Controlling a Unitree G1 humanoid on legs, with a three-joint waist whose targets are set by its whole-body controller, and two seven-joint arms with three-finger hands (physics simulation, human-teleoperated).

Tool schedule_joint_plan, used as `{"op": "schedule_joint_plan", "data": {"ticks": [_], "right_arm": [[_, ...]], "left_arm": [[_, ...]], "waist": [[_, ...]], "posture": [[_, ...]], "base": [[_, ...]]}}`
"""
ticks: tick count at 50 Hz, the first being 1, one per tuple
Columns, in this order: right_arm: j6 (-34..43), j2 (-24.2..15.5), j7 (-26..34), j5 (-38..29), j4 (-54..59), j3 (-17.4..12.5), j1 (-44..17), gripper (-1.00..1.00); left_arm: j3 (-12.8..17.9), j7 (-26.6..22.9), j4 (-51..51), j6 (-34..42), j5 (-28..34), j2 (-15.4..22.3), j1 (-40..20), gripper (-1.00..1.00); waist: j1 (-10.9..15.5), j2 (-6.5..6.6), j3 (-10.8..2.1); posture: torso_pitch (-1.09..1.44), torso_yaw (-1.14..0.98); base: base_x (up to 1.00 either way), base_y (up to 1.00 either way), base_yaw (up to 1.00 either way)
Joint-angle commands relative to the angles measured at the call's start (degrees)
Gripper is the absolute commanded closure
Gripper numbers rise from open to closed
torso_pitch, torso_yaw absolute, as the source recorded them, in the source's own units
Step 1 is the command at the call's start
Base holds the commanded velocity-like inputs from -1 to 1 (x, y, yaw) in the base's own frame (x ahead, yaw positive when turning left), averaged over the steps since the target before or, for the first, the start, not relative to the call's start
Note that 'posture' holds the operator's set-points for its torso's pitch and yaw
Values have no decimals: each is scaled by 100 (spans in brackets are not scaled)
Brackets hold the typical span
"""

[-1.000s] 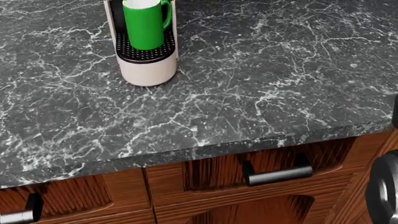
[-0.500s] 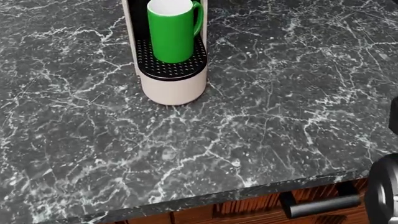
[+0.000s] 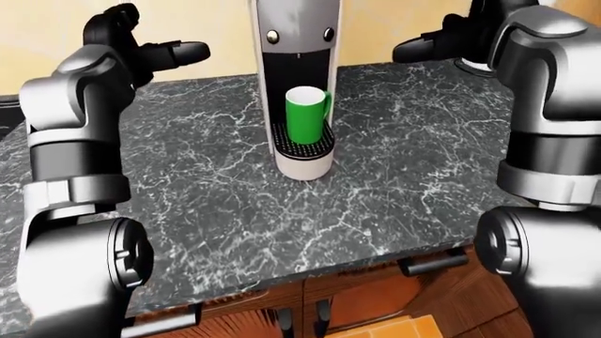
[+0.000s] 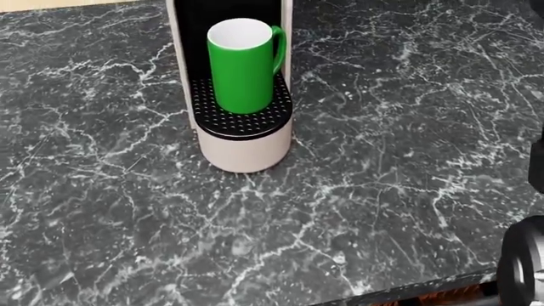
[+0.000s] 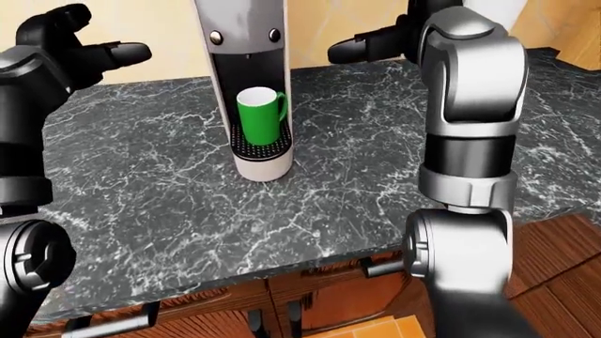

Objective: Press the button on the coffee machine to serve coffee.

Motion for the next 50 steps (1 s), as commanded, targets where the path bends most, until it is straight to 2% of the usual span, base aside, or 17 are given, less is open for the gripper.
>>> {"op": "schedule_joint_plan", "data": {"ticks": [1, 2, 5, 8, 9, 10, 11, 13, 16, 18, 35, 50], "right_arm": [[-157, -68, -2, -20, -191, -37, -205, -100], [-168, -66, -1, -26, -181, -36, -191, -100], [-200, -66, -1, -35, -145, -48, -235, -100], [-229, -75, -27, -35, -140, -75, -224, -100], [-229, -80, -32, -39, -139, -69, -223, -100], [-229, -84, -35, -44, -133, -63, -221, -100], [-217, -90, -43, -55, -115, -54, -239, -100], [-197, -101, -37, -86, -97, -30, -257, -100], [-154, -104, -22, -109, -143, -30, -243, -100], [-164, -112, -15, -122, -123, -31, -261, -100], [-115, -80, 6, -127, -261, -69, -140, -100], [-261, -23, -65, -81, -47, -50, -210, -100]], "left_arm": [[38, -20, -188, -222, -5, 88, -226, -100], [38, 3, -252, -140, -15, 91, -241, -100], [44, -21, -156, -281, -3, 78, -192, -100], [41, -16, -154, -265, -6, 81, -212, -100], [38, -12, -147, -259, -6, 80, -230, -100], [33, -20, -120, -289, 1, 77, -229, -100], [33, -23, -96, -309, 3, 74, -242, -100], [34, -8, -128, -275, -6, 70, -254, -100], [38, -4, -155, -279, -19, 57, -216, -100], [37, 19, -171, -256, -25, 52, -231, -100], [33, 81, -173, -244, -75, -12, -269, -100], [41, 92, -219, -211, -117, 28, -206, -100]], "waist": [[48, 42, -264], [136, 85, -213], [18, 182, -240], [44, -29, -111], [61, -151, -82], [61, -184, -41], [104, -67, -59], [45, -42, -124], [15, 52, -119], [9, 69, -129], [23, 31, -212], [5, 37, -485]], "posture": [[0, 0], [0, 0], [0, 0], [0, 0], [0, 0], [0, 0], [0, 0], [0, 0], [0, 0], [0, 0], [-1, 0], [-8, 0]], "base": [[0, 0, 30], [-17, 0, 100], [-18, 0, 88], [0, 0, 0], [0, 0, 0], [0, 0, 0], [0, 0, 0], [0, 0, 0], [0, 0, 0], [0, 0, 0], [0, 0, 0], [0, 0, 0]]}}
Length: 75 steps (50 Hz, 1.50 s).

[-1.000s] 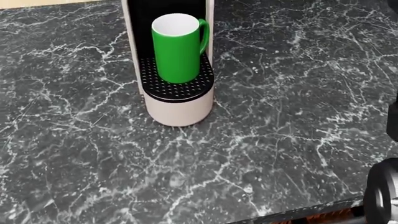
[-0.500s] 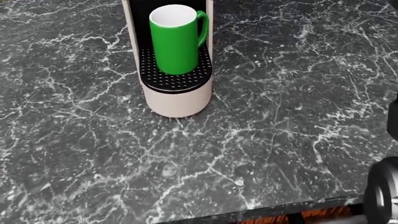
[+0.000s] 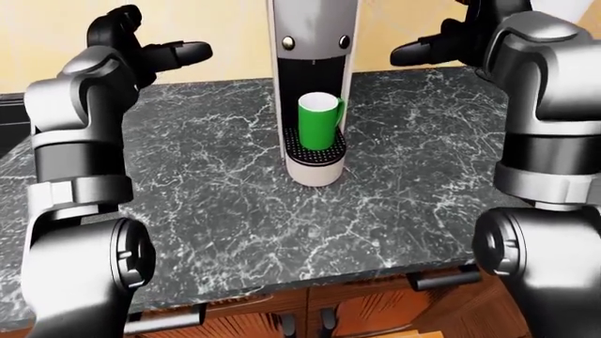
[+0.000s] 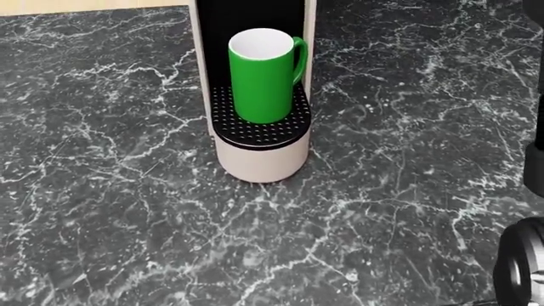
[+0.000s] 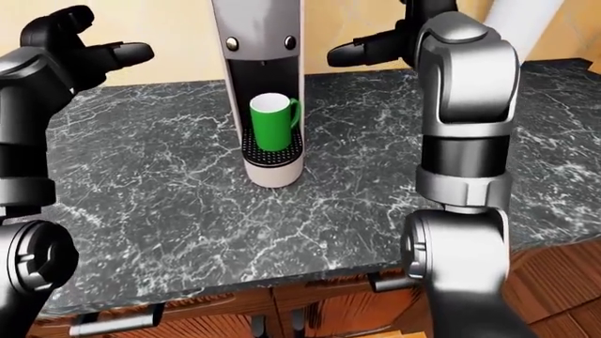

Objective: Press the button on the coffee machine to serve coffee.

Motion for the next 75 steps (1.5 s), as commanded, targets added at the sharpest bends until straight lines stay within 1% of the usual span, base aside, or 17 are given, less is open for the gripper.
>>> {"op": "schedule_joint_plan", "data": {"ticks": [1, 4, 11, 14, 23, 33, 36, 40, 44, 53, 56, 61, 63, 66, 68, 73, 75], "right_arm": [[-211, -79, -28, -16, -158, -50, -235, -100], [-227, -89, -29, -11, -136, -57, -250, -100], [-152, -112, -22, 12, -206, -61, -256, -100], [-156, -115, -30, 13, -200, -61, -259, -100], [-234, -63, -70, 28, -132, -44, -249, -100], [-343, -64, -64, 35, 14, -38, -308, -100], [-340, -70, -59, 32, -5, -39, -285, -100], [-352, -40, -73, 32, 26, -24, -305, -100], [-488, 2, -86, 21, 223, -4, -353, -100], [-440, -7, -86, 32, 226, -9, -410, -100], [-459, -2, -90, 39, 229, -17, -396, -100], [-414, 82, -130, 70, 81, -11, -294, -100], [-325, 118, -149, 93, -72, -14, -236, -100], [87, 228, -174, 207, -661, -22, -146, -100], [251, 155, -52, 112, -1030, 181, 13, -100], [999, 311, -35, 239, -1804, -41, 4, -100], [1142, 285, -50, 268, -1907, -21, -56, -100]], "left_arm": [[32, -5, -200, -182, -13, 77, -245, -100], [25, -12, -127, -209, -8, 76, -278, -100], [15, -11, -212, -119, -31, 54, -290, -100], [0, -15, -160, -144, -23, 33, -304, -100], [26, -71, -140, -243, -26, 53, -222, -100], [13, -63, -185, -229, -30, 23, -201, -100], [8, -47, -220, -186, -38, 2, -215, -100], [0, -52, -216, -184, -38, -12, -201, -100], [5, -69, -202, -190, -30, 10, -212, -100], [15, -104, -36, -338, -40, -16, -203, -100], [-5, -59, -166, -190, -49, -8, -262, -100], [-18, -91, 62, -439, 11, -32, -254, -100], [-11, -70, -5, -359, -8, -29, -279, -100], [5, -84, 67, -456, 3, -11, -242, -100], [-2, -78, 46, -417, 4, 6, -261, -100], [7, -61, 25, -417, -7, -5, -233, -100], [16, -44, 5, -412, -19, -9, -219, -100]], "waist": [[-8, 11, -195], [-10, 14, -225], [-19, 14, -408], [-24, 13, -460], [-36, 29, -719], [-31, 36, -927], [-23, 32, -1013], [-15, 31, -1081], [-14, 39, -1186], [15, 34, -1400], [24, 29, -1480], [37, 17, -1545], [45, 18, -1566], [53, 20, -1581], [59, 17, -1580], [69, 13, -1577], [71, 12, -1576]], "posture": [[-8, 0], [-10, 0], [-16, 0], [-17, 0], [-24, 0], [-27, 0], [-30, 0], [-30, 0], [-33, 0], [-38, 0], [-41, 0], [-41, 0], [-41, 0], [-41, 0], [-41, 0], [-41, 0], [-41, 0]], "base": [[0, 0, 0], [0, 0, 0], [0, 0, 0], [0, 0, 0], [0, 0, 0], [0, 0, 0], [0, 0, 0], [0, 0, 0], [0, 0, 0], [0, 0, 0], [0, 0, 0], [0, 0, 0], [0, 0, 0], [0, 0, 0], [0, 0, 0], [0, 0, 0], [0, 0, 0]]}}
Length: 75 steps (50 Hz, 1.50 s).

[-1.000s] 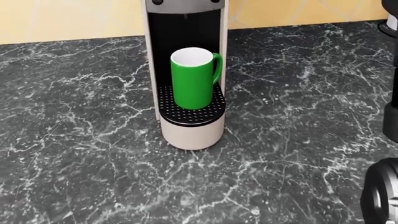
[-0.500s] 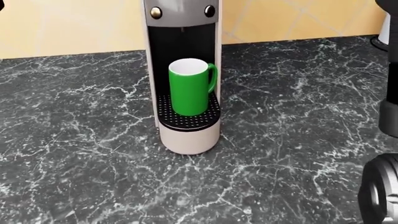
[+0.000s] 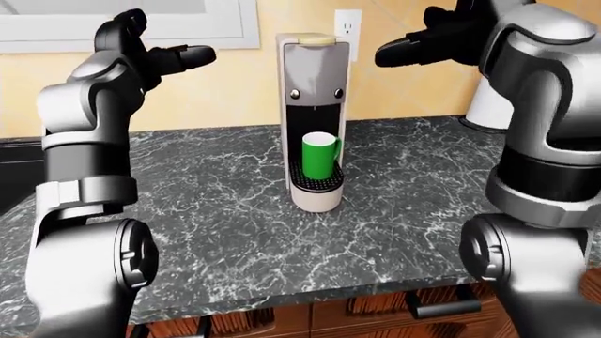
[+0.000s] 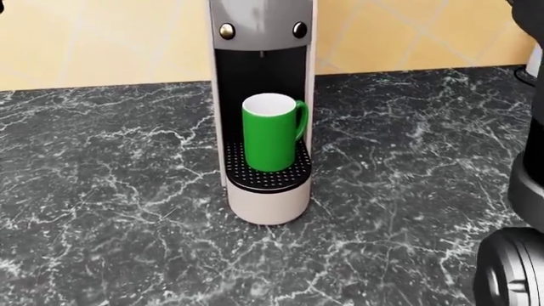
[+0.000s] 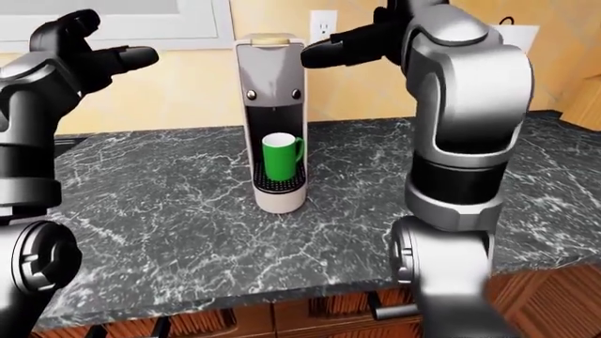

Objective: Press the button on the coffee machine to serve coffee.

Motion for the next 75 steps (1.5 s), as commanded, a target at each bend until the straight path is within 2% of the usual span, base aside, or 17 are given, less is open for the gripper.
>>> {"op": "schedule_joint_plan", "data": {"ticks": [1, 8, 16, 21, 24, 25, 31, 33, 37, 38, 40, 44, 46, 49, 53, 57, 75], "right_arm": [[95, -12, -88, 59, -157, -122, -273, -100], [822, 123, -293, 486, -844, -253, -236, -100], [1502, 419, -717, 1068, -1222, -645, -332, -100], [1868, 776, -1267, 1525, -1324, -1225, -614, -100], [2234, 1209, -1776, 1841, -1379, -1906, -963, -100], [2267, 1246, -1916, 1966, -1369, -1984, -1003, -100], [2279, 1479, -3375, 3425, -875, -2707, -1287, -100], [2279, 1480, -4084, 4213, -678, -2889, -1258, -100], [2270, 1318, -5444, 5943, -398, -3019, -1113, -100], [2182, 1257, -5744, 6372, -313, -2973, -1044, -100], [1814, 958, -6349, 7359, -141, -2601, -794, -100], [535, -19, -7228, 9337, -96, -1319, -198, -100], [3, -427, -7280, 9813, -174, -836, -16, -100], [-436, -766, -7313, 10265, -295, -436, 142, -100], [-686, -983, -7433, 10903, -531, -200, 332, -100], [-847, -1117, -7530, 11193, -733, -126, 474, -100], [-869, -1276, -7613, 11355, -1208, -222, 1027, -100]], "left_arm": [[19, 11, -223, -151, -23, 59, -233, -100], [22, 39, -290, -94, -43, 57, -215, -100], [22, 50, -288, -84, -49, 65, -221, -100], [33, 47, -253, -136, -48, 78, -183, -100], [36, 111, -439, 30, -82, 71, -168, -100], [28, 104, -402, -11, -71, 63, -166, -100], [7, 54, -156, -199, -23, 53, -238, -100], [13, 81, -246, -114, -34, 53, -219, -100], [23, 80, -261, -125, -33, 60, -173, -100], [23, 56, -217, -201, -26, 53, -140, -100], [24, 49, -175, -247, -19, 50, -132, -100], [29, 71, -264, -174, -35, 57, -105, -100], [31, 82, -282, -142, -38, 62, -114, -100], [27, 35, -133, -312, -16, 53, -94, -100], [28, 56, -207, -197, -29, 74, -135, -100], [28, 108, -420, -35, -55, 59, -73, -100], [39, 80, -298, -179, -33, 48, -40, -100]], "waist": [[-4, 19, -94], [-12, 21, -89], [-17, 41, -88], [-24, 57, -70], [-21, 69, -55], [-20, 73, -44], [-9, 74, -41], [-14, 67, -43], [-13, 40, -45], [-10, 33, -49], [-5, 17, -58], [-8, -24, -83], [-12, -40, -91], [-17, -65, -96], [-24, -88, -112], [-38, -111, -109], [-20, -162, -102]], "posture": [[-41, 0], [-41, 0], [-41, 0], [-41, 0], [-41, 0], [-41, 0], [-41, 0], [-41, 0], [-41, 0], [-41, 0], [-41, 0], [-41, 0], [-41, 0], [-41, 0], [-41, 0], [-41, 0], [-41, 0]], "base": [[0, 0, 0], [0, 0, 0], [0, 0, 0], [0, 0, 0], [0, 0, 0], [0, 0, 0], [0, 0, 0], [0, 0, 0], [0, 0, 0], [0, 0, 0], [0, 0, 0], [0, 0, 0], [0, 0, 0], [0, 0, 0], [0, 0, 0], [0, 0, 0], [0, 0, 0]]}}
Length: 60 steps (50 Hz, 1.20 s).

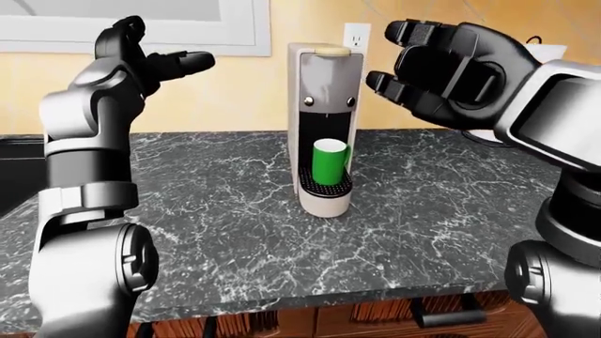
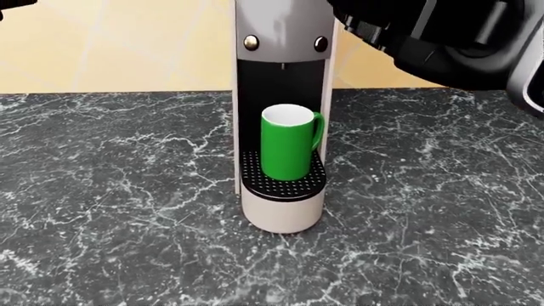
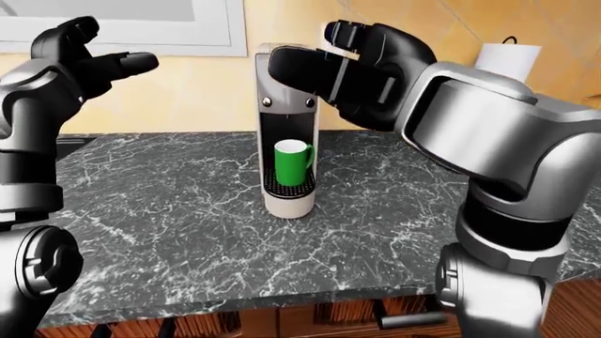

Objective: Press the button on the coffee machine to serve coffee.

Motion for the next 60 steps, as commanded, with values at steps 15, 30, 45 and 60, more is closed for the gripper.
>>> {"op": "schedule_joint_plan", "data": {"ticks": [15, 30, 45, 60], "right_arm": [[-109, -38, 15, 0, -274, -105, 171, -100], [-171, 14, 58, 0, -615, -120, 566, -100], [-249, 17, 270, 0, -770, -144, 869, -100], [-275, -93, 390, 0, -733, -167, 853, -100]], "left_arm": [[6, -20, -102, -172, -9, 71, -316, -100], [25, 5, -266, -114, -25, 64, -168, -100], [9, 2, -170, -164, -4, 42, -218, -100], [1, 4, -213, -125, -2, 32, -221, -100]], "waist": [[7, 13, -71], [2, 17, -84], [-6, 6, -92], [-9, -3, -89]], "posture": [[-41, 0], [-41, 0], [-41, 0], [-41, 0]], "base": [[0, 0, 0], [0, 0, 0], [0, 0, 0], [0, 0, 0]]}}
